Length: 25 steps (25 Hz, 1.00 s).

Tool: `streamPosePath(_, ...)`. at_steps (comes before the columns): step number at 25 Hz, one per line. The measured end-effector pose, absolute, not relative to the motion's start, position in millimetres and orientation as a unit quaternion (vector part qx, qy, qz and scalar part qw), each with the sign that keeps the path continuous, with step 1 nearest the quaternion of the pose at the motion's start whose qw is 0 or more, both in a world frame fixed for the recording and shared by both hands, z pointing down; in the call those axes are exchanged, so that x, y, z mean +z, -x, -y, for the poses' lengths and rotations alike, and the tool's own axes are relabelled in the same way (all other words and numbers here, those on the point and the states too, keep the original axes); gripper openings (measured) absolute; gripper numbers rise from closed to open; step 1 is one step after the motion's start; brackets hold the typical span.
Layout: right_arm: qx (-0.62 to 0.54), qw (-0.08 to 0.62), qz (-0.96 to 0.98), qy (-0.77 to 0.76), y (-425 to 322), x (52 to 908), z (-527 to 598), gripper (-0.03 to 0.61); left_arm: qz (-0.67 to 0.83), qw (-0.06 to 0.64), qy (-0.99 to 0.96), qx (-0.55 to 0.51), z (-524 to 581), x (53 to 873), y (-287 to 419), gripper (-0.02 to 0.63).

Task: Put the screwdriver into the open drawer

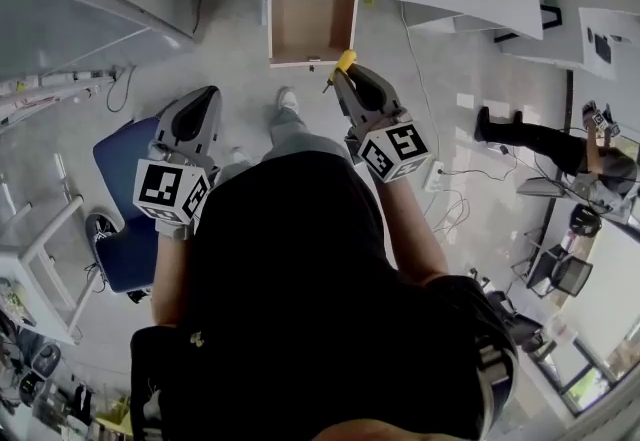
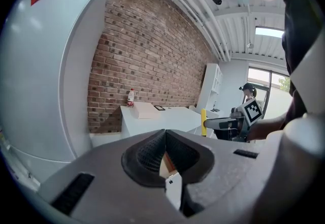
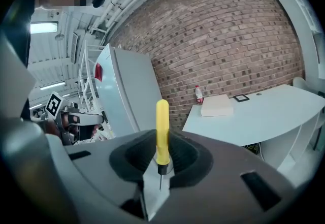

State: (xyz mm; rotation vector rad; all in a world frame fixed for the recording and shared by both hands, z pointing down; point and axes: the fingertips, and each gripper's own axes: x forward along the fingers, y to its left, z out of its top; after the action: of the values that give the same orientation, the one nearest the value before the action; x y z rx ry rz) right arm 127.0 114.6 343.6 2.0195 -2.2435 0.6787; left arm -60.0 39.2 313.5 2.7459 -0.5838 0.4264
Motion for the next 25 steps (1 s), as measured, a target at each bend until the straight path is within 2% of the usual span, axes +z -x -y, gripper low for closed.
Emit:
streamPosePath(9,0.261,0.045,0.753,-0.602,-172.2,396.1,-66.8,0.078,0.253,0.168,-0.936,0.178,-14.8,329.9,15.9,0.005)
streamPosePath(25,0.299,0.166,0.782,-0.521,-162.4,521.8,-15.9,0.078,0.309,0.213,-0.901,0.218,-1.7,373.6,42.4,0.005)
